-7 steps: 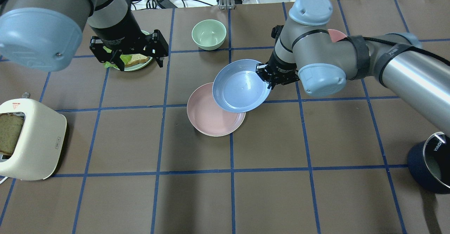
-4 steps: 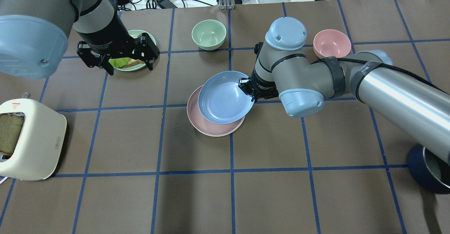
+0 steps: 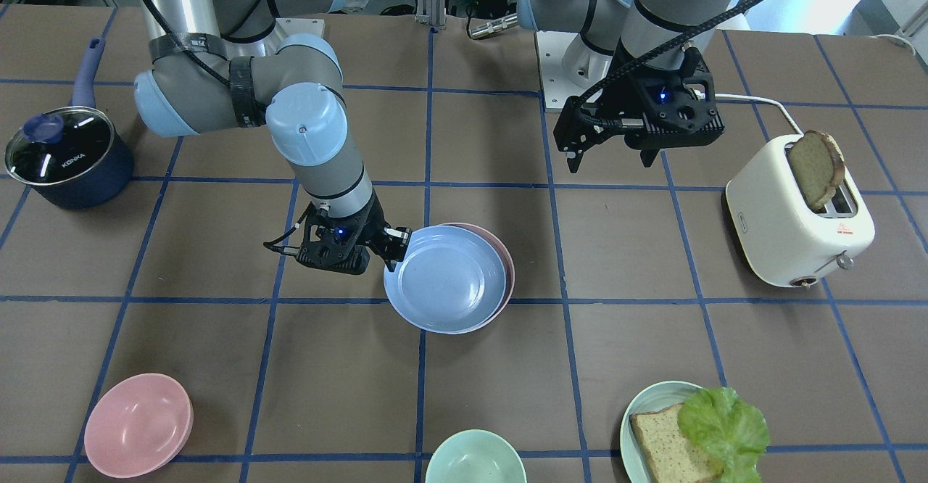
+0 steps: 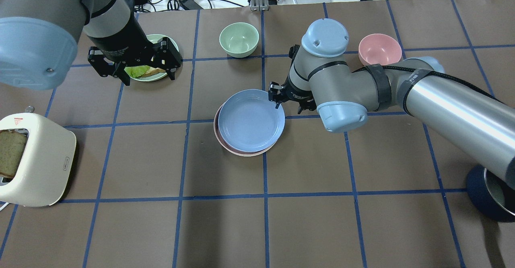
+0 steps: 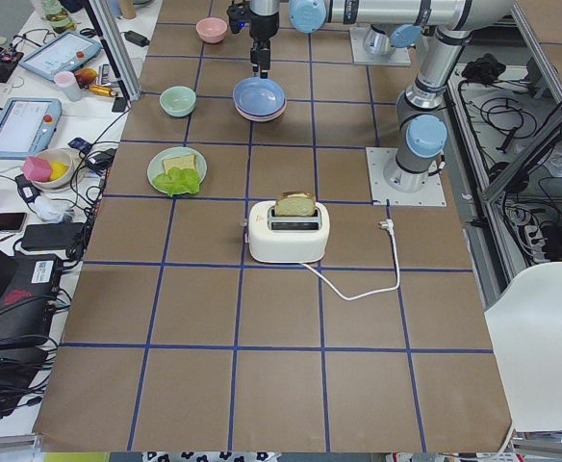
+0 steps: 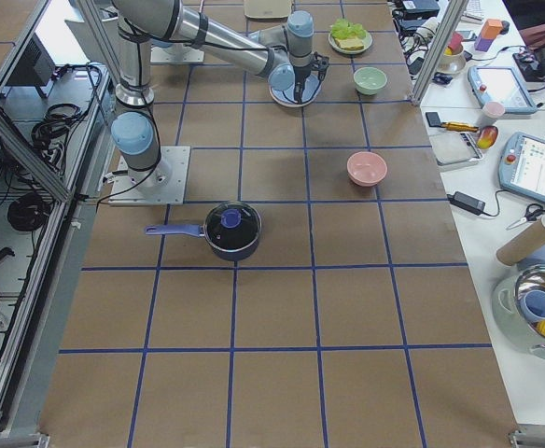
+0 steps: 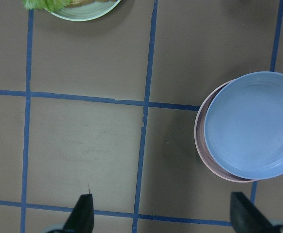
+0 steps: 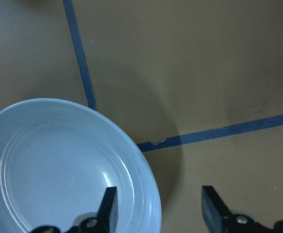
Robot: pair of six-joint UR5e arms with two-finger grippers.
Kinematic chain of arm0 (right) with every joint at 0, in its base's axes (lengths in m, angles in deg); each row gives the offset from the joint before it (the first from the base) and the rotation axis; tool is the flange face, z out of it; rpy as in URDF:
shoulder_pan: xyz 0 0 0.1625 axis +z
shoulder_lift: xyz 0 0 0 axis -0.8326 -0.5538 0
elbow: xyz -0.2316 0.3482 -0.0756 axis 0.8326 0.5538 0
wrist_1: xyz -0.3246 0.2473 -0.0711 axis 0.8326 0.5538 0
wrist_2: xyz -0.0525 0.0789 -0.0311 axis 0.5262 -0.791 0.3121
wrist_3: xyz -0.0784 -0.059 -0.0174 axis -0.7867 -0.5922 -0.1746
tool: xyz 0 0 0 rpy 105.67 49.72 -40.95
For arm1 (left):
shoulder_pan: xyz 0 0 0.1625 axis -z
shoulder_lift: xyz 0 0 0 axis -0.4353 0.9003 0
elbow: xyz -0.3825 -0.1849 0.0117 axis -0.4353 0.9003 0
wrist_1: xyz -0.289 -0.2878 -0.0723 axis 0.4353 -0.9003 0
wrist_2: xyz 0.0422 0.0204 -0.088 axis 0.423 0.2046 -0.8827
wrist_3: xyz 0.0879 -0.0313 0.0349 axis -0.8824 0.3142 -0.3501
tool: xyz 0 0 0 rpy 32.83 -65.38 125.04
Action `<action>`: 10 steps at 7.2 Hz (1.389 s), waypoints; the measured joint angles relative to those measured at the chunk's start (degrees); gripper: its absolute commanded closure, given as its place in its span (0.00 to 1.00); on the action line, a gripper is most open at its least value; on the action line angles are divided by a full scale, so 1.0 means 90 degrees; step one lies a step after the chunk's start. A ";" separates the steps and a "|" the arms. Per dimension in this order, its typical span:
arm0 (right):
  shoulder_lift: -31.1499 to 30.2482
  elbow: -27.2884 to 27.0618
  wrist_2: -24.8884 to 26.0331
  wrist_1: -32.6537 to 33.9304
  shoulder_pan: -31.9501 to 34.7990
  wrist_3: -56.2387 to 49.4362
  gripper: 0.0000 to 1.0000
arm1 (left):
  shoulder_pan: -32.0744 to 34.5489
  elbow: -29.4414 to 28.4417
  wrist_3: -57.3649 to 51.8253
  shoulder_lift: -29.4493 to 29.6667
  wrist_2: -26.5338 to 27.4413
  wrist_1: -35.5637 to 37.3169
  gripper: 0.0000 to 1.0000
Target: Stack three plates with pink and blue
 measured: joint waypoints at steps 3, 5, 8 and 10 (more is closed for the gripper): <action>-0.0201 0.0880 0.0105 -0.1131 -0.0865 -0.1697 0.00 | 0.0000 -0.0004 0.0023 0.0000 -0.0004 0.0000 0.00; -0.1015 0.1117 0.0516 -0.2446 -0.1112 -0.2332 0.00 | 0.0000 -0.0018 0.0049 0.0000 0.0003 -0.0004 0.00; -0.1929 0.1233 0.0750 -0.3377 -0.1182 -0.2568 0.00 | -0.0003 -0.0020 0.0015 0.0000 -0.0014 -0.0041 0.00; -0.1862 0.1522 0.0851 -0.3471 -0.1176 -0.2727 0.00 | 0.0007 -0.0061 -0.0253 0.0013 -0.0044 -0.0072 0.00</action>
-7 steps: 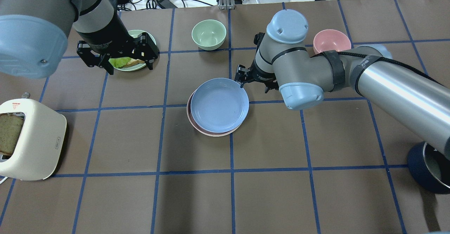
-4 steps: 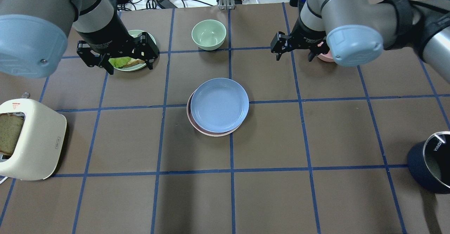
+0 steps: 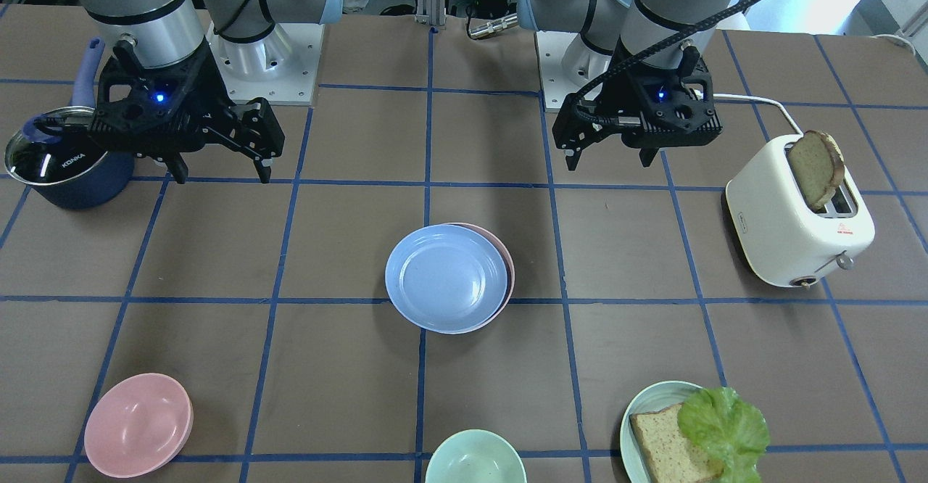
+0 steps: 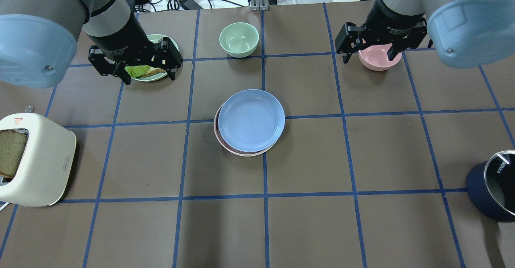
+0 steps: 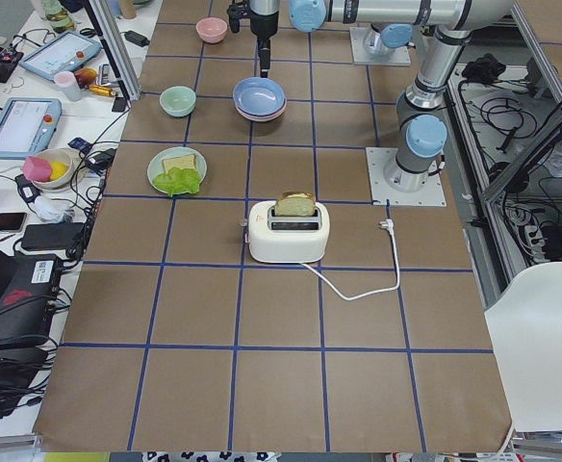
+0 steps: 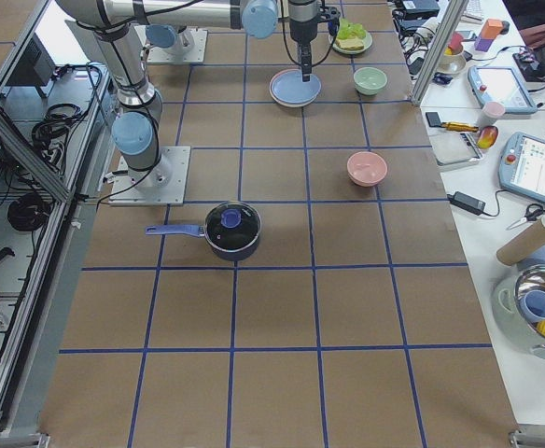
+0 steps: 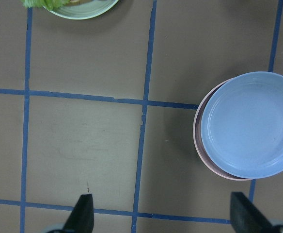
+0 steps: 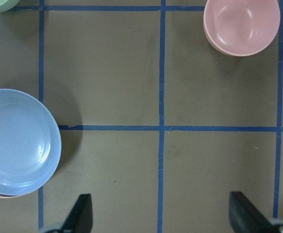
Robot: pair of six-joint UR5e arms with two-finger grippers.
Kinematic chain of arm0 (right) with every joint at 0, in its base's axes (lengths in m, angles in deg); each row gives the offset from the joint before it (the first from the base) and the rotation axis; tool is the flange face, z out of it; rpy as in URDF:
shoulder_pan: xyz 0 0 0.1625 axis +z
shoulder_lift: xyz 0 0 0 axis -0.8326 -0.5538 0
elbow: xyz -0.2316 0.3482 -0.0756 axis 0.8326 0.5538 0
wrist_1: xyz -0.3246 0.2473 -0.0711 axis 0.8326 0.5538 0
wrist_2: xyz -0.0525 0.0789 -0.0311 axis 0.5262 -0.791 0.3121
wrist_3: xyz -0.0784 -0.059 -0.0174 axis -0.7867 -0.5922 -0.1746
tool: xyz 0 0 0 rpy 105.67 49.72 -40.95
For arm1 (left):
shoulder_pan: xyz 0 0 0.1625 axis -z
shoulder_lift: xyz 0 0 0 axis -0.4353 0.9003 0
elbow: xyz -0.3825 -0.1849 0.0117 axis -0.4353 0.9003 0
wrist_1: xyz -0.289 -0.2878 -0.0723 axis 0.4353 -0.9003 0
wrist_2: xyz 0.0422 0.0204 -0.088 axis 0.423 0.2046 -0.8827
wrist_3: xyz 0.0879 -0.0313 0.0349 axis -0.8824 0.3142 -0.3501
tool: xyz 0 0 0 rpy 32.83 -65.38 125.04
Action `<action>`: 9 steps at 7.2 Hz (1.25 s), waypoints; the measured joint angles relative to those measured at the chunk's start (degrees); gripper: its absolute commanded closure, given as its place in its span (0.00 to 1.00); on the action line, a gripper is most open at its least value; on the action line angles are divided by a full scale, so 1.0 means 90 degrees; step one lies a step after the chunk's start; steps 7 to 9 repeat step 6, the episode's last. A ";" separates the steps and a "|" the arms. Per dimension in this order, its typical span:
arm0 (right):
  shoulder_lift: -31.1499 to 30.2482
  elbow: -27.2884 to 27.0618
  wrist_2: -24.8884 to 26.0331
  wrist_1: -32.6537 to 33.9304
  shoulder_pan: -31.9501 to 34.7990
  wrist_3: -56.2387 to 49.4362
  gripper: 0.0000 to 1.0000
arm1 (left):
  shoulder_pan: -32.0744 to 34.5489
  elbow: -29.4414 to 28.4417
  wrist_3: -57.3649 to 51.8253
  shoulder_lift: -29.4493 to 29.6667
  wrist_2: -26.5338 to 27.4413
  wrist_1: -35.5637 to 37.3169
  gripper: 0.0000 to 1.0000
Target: Stack three plates with pink and blue
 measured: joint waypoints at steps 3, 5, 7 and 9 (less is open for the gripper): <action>0.0182 0.0402 0.0133 -0.0595 -0.0026 -0.0468 0.00 | 0.0005 -0.0028 -0.0140 -0.0008 -0.0022 -0.0014 0.00; 0.0132 0.0404 0.0200 -0.0689 -0.0050 -0.0756 0.00 | 0.0006 -0.0035 -0.0076 -0.0044 -0.0011 -0.0018 0.00; 0.0127 0.0400 0.0213 -0.0695 -0.0051 -0.0783 0.00 | 0.0005 -0.0036 -0.0042 -0.0051 -0.0010 -0.0020 0.00; 0.0127 0.0400 0.0213 -0.0695 -0.0051 -0.0783 0.00 | 0.0005 -0.0036 -0.0042 -0.0051 -0.0010 -0.0020 0.00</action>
